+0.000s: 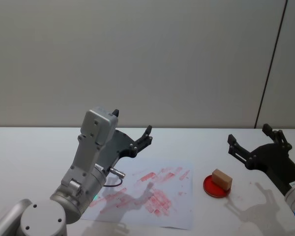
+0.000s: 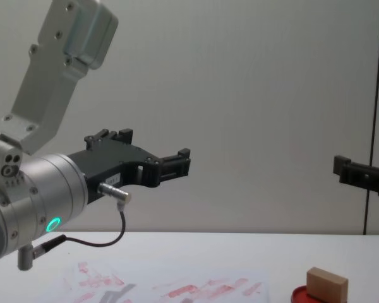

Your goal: Use the one hand to pick up the stamp and affix it onto the A4 paper.

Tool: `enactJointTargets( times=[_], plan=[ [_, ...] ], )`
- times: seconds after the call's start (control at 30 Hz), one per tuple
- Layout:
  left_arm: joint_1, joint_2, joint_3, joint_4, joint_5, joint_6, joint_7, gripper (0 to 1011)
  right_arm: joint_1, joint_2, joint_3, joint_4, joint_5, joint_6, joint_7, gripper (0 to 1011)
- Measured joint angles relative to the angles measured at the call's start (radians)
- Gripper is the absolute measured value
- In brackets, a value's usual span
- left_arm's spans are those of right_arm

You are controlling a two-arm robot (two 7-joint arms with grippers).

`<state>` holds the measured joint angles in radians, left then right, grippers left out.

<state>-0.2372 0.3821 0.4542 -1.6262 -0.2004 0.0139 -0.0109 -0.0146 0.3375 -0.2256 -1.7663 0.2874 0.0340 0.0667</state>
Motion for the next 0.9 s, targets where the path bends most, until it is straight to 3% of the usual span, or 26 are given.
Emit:
enactJointTargets(
  times=[0.9],
  plan=[
    [0.0,0.0,0.0,0.0,0.0,0.0,0.0,1002,0.0,0.0,0.0,-0.001,0.0,0.0,0.0,1001]
  ],
)
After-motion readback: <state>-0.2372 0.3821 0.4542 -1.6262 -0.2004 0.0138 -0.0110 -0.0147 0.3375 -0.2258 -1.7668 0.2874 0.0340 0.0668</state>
